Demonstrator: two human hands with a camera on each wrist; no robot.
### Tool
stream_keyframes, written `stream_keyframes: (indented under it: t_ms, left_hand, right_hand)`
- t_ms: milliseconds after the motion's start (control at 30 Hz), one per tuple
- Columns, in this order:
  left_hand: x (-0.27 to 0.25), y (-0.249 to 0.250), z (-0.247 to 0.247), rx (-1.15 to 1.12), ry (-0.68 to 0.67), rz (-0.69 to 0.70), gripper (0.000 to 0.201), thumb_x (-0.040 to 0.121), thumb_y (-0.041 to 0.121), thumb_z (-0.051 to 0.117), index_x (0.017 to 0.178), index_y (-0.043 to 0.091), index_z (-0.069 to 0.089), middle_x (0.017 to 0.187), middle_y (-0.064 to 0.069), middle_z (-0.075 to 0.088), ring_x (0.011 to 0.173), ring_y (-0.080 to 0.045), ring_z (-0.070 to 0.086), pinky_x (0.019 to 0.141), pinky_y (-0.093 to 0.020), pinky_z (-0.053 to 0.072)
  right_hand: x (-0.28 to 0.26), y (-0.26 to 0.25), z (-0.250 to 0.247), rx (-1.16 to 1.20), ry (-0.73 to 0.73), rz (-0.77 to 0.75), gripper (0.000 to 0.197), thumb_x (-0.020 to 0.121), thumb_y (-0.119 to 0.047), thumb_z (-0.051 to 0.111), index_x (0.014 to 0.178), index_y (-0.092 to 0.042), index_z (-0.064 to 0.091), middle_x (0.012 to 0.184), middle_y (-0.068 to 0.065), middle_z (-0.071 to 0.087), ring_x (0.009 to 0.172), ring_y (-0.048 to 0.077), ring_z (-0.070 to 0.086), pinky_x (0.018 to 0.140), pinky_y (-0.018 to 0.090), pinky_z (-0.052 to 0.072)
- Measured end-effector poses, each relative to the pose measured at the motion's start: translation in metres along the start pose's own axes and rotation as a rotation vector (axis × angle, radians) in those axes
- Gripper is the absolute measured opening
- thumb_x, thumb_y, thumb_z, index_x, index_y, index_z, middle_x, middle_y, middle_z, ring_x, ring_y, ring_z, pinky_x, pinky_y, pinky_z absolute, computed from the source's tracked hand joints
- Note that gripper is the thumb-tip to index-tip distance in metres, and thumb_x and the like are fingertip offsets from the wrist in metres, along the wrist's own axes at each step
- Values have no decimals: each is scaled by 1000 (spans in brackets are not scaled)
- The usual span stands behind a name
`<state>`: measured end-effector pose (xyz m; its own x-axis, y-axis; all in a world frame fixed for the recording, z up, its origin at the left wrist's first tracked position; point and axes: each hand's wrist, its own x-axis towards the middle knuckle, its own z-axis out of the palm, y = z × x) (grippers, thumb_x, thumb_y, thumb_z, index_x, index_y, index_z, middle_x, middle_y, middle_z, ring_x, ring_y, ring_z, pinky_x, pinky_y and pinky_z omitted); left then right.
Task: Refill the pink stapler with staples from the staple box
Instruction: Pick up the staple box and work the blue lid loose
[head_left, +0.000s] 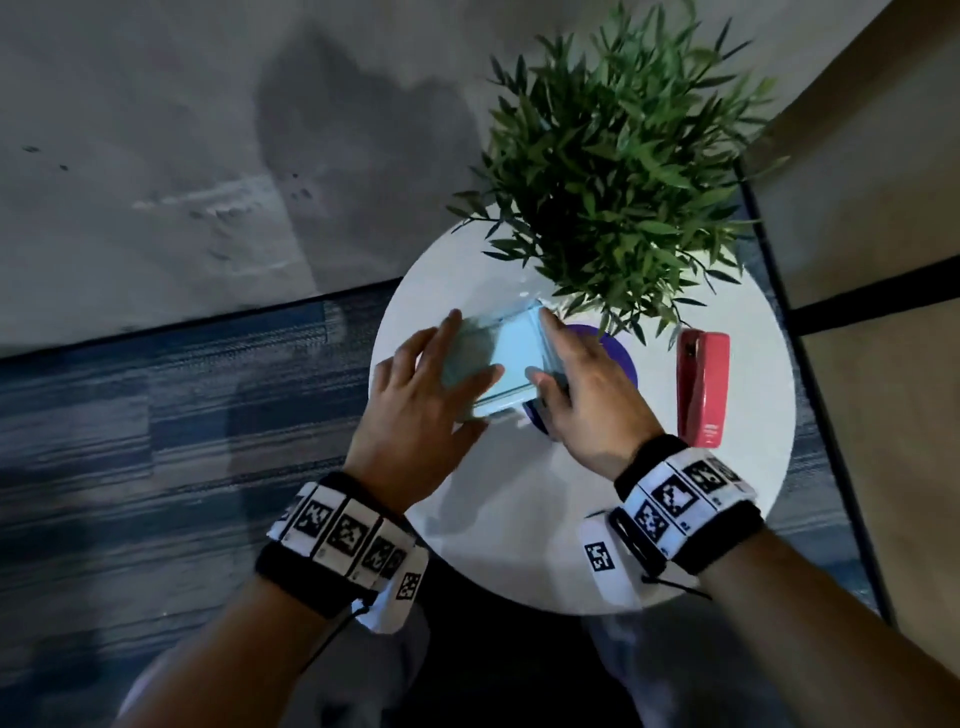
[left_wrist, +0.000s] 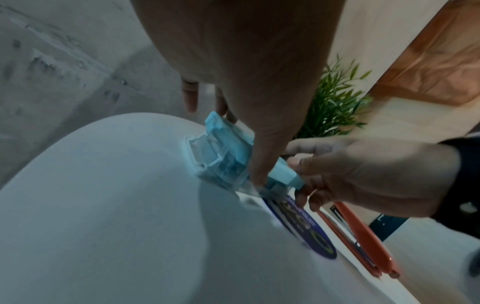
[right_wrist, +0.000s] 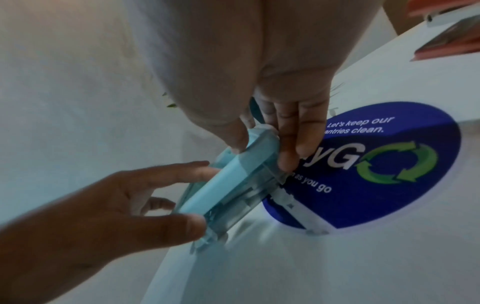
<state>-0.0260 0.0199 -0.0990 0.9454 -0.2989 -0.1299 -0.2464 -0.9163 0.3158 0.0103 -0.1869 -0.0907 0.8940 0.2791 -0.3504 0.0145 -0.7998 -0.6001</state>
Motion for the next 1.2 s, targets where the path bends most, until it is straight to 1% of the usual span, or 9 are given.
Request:
stream_keyframes:
  t_ms: [200,367,500,600,700,833,967,1100,1200]
  left_hand:
    - [3,-5,14,-72,92,26,56,73,47,76,127,35,62,153,-11,39,140,-37,35,109,-56,32]
    - [11,-18,15,-237,89,132,58,72,46,81,126,31,63,150,-7,34,123,-29,54,99,-41,51]
    - [1,-17,24,-255,125,168,66,75,59,68,131,25,59,152,-9,34,128,-29,53,100,-43,50]
    - [-1,-7,24,-406,134,-1,82,81,70,50,148,23,40,157,-6,33,142,-20,38,115,-40,35]
    - [-6,0,18,-402,44,-162,72,98,50,44,157,17,19,160,-8,34,144,-24,35,116,-34,29]
    - [-26,8,13,-323,25,-235,54,101,34,47,150,12,36,140,-17,57,126,-32,53,97,-32,40]
    - [-45,24,15,-249,-10,-228,40,99,30,49,134,9,49,124,-19,64,111,-36,59,85,-35,44]
    - [-62,29,21,-321,12,-200,50,101,35,48,144,10,43,137,-13,59,121,-31,57,94,-32,42]
    - [-73,26,36,-288,82,-221,61,99,47,45,149,13,37,140,-13,51,125,-30,52,102,-39,42]
  right_hand:
    - [-2,21,10,79,57,-69,64,102,-26,52,159,-27,23,144,9,51,129,23,51,106,38,43]
    - [-8,29,19,60,155,-114,61,100,-33,49,156,-21,28,145,9,51,132,24,49,105,42,44]
    - [-13,26,18,27,151,-161,58,97,-37,49,148,-15,35,134,12,59,118,29,58,91,35,46]
    - [-22,23,12,71,114,-86,53,98,-25,59,145,-16,36,117,5,62,98,23,59,71,25,34]
    - [-33,24,13,113,77,-76,58,97,-26,61,149,-20,35,116,-1,61,91,18,59,72,23,38]
    - [-54,25,18,141,61,-56,38,98,-29,59,131,-11,55,103,8,67,71,18,57,56,25,40]
    - [-76,33,28,186,-20,-6,19,102,-31,53,109,-14,59,92,8,66,58,9,52,39,12,36]
    - [-84,36,34,228,0,49,21,100,-27,50,95,-9,58,86,15,63,58,18,52,50,25,40]
    - [-81,32,36,174,32,97,26,94,-32,50,98,-6,56,86,14,64,70,28,58,63,35,45]
